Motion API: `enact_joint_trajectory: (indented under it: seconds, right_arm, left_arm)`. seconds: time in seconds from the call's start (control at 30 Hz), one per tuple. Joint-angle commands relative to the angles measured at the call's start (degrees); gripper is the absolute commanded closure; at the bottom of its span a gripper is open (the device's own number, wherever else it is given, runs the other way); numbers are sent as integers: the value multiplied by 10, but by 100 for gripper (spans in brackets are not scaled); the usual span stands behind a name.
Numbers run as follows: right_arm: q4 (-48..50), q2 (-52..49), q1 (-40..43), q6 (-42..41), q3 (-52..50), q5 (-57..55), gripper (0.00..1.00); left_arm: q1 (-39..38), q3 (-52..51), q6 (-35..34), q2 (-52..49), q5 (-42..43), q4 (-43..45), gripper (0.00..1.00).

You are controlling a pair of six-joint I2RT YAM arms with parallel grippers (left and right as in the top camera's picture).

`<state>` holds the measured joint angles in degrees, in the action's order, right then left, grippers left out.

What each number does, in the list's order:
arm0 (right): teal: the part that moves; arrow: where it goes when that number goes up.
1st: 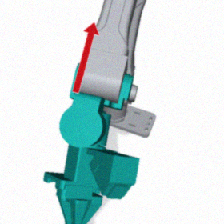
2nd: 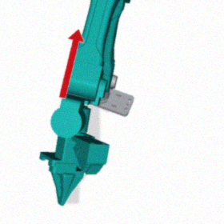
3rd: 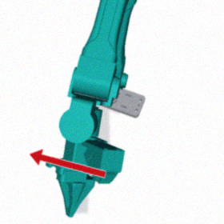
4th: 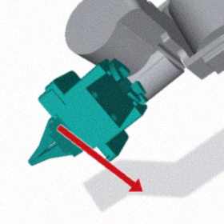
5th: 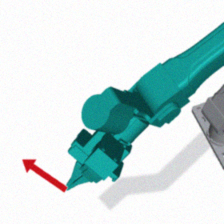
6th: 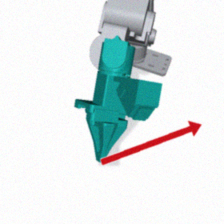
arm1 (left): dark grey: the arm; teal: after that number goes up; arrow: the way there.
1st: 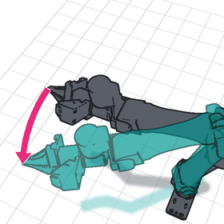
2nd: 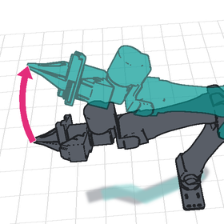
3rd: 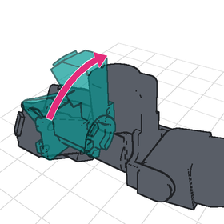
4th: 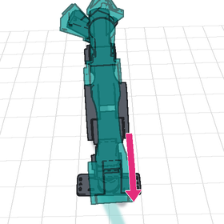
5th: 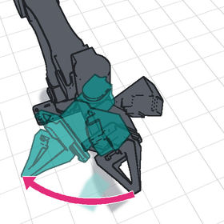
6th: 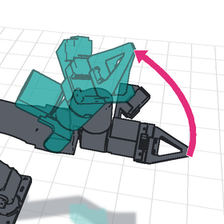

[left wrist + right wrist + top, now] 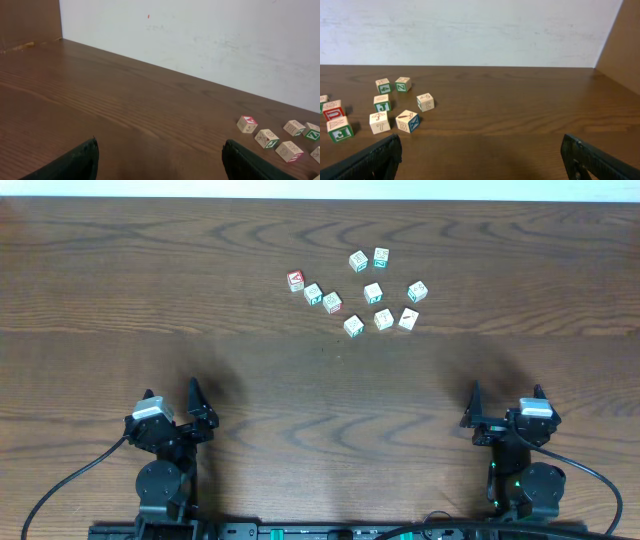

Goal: Lift 5 blocks

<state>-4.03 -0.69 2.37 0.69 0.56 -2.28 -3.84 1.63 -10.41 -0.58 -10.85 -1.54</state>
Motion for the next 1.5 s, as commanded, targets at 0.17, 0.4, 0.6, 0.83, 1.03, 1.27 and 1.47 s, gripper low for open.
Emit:
enact_joint_trajectory:
  seconds: [0.17,0.4,0.6,0.83,1.03,1.27,1.47]
  right_arm:
    - [0,3,3,7,-2,4,1]
    - [-1,3,3,7,-2,4,1]
    - [-1,3,3,7,-2,4,1]
    - [-1,3,3,7,-2,4,1]
    - [-1,3,3,7,-2,5,1]
    - [-1,3,3,7,-2,5,1]
    - [8,3,3,27,-2,-31,1]
  left_arm:
    - [3,-13,10,3,-3,-19,21]
    - [3,-13,10,3,-3,-19,21]
    - [3,-13,10,3,-3,-19,21]
    - [3,-13,10,3,-3,-19,21]
    - [3,-13,10,3,-3,-19,21]
    - [3,-13,10,3,-3,-19,21]
    - [3,-13,10,3,-3,-19,21]
